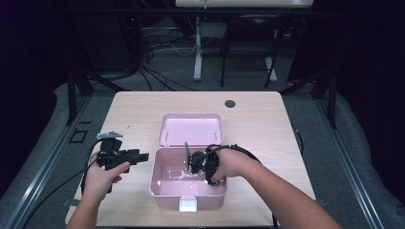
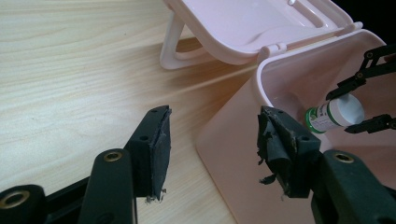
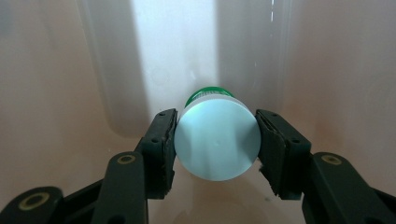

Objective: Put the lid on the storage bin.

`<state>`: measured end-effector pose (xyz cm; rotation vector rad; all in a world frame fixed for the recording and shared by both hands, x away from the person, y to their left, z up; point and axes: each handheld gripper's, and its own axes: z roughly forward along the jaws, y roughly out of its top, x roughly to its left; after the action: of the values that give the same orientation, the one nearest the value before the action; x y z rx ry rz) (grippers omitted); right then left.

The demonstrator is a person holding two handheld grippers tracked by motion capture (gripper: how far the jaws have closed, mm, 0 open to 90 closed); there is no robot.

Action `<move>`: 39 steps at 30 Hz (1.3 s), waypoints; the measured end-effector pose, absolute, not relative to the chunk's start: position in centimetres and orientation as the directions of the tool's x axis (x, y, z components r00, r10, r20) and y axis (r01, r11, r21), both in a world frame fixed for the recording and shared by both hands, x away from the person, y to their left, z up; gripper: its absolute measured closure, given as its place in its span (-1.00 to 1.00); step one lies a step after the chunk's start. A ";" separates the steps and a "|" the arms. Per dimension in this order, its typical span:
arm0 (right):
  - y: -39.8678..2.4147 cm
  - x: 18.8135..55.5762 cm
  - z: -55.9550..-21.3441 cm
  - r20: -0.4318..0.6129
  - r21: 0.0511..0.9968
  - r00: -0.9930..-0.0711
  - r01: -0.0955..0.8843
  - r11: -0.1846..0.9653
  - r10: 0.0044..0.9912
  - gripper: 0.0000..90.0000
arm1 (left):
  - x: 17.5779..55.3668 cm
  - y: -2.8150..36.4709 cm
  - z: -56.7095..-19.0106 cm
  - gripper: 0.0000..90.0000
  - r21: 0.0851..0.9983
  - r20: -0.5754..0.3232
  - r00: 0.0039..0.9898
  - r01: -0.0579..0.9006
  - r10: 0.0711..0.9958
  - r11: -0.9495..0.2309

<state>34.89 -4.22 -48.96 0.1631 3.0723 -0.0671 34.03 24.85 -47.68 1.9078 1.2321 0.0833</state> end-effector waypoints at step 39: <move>-3.7 35.1 -50.4 -0.066 -0.082 -0.995 0.078 0.994 0.073 0.11 | 34.1 25.1 -47.8 -0.01 0.673 -0.367 0.509 0.723 0.778 -0.155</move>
<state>35.07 -3.69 -50.43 0.1161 3.0739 -0.1305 34.08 25.06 -47.76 1.9017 1.2376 0.0821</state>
